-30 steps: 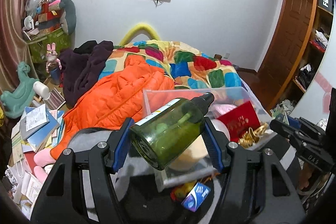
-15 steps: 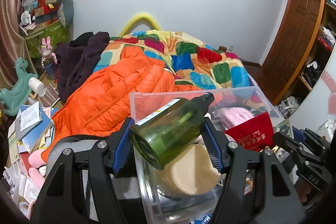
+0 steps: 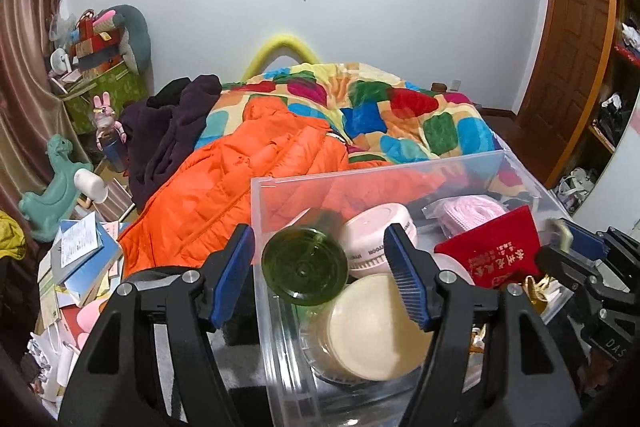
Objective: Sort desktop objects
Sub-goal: 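Lower both items into the box and open both tools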
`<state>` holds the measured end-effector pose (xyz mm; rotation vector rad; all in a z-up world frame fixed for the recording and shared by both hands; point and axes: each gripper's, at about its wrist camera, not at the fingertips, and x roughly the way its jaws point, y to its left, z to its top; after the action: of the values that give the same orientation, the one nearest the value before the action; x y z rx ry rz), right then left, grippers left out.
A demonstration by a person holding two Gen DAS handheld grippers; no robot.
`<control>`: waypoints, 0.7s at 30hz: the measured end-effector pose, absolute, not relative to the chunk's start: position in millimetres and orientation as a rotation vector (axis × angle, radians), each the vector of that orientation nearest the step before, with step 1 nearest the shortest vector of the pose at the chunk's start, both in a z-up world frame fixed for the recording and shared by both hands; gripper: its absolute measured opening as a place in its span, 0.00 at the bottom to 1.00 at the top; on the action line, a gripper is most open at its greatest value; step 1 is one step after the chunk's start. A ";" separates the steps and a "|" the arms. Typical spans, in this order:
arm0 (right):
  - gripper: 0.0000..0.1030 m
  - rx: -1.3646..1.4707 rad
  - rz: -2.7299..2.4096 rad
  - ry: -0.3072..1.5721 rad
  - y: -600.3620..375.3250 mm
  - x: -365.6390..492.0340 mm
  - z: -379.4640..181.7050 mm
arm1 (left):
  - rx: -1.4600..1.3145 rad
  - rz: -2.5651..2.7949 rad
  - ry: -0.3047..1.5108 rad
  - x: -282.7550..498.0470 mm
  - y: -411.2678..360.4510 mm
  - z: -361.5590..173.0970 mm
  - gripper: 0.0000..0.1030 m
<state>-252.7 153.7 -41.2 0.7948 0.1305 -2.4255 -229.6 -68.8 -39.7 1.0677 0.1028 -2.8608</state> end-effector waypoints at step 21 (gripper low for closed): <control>0.59 0.678 -2.431 0.200 151.9 -195.5 -17.1 | 1.001 -2.894 -0.020 -163.2 -53.3 -5.4 0.91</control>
<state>-195.5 151.9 -17.1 0.6775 0.2000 -2.4314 -163.2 -53.3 -5.4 1.0009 -0.0199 -2.8937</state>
